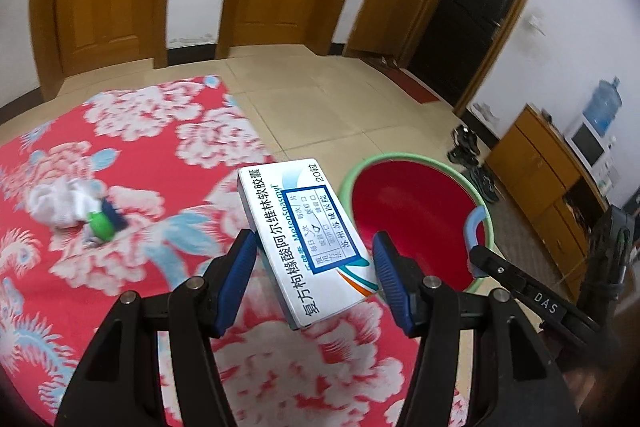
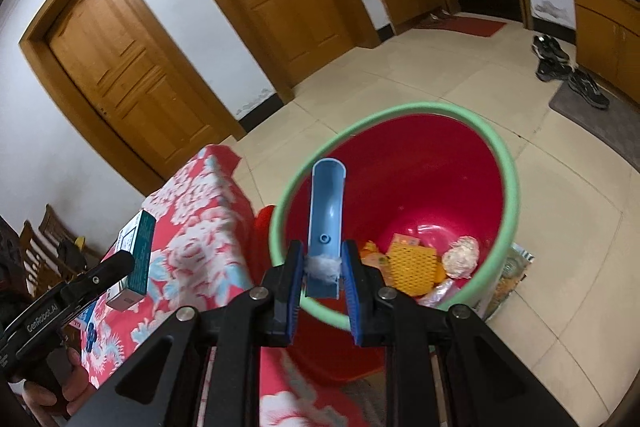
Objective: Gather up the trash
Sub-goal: 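Carry the medicine box and blue piece over the red bucket with both grippers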
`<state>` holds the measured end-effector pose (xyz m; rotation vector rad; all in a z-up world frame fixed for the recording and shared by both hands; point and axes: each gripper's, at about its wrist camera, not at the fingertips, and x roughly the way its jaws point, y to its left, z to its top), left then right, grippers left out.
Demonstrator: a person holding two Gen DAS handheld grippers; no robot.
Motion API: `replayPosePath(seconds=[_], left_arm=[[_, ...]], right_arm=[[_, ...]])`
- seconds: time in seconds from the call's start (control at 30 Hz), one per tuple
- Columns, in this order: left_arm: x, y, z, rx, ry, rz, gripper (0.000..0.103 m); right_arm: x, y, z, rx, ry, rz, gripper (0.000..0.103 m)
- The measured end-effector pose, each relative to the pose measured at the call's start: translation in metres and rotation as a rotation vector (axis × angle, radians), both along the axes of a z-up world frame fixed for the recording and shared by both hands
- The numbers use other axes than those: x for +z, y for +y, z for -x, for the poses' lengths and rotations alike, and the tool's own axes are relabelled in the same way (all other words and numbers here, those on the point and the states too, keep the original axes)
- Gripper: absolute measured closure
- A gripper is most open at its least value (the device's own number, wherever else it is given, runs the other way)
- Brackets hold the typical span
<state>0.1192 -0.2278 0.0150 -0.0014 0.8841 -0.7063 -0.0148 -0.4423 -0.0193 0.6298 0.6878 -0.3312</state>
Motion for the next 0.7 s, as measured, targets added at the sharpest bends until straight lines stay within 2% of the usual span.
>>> replayPosePath(seconds=[0.3,0.7], left_arm=[[-0.011,-0.042,0.002,-0.073,0.014,-0.026,0.043],[-0.029,-0.092,0.006,-0.167,0.041,-0.045,0.043]], right_arm=[[-0.017,-0.027,0.012,-0.057,0.014,-0.046,0.079],[-0.014,-0.050,0.030,-0.119,-0.017,-0.041,0.079]])
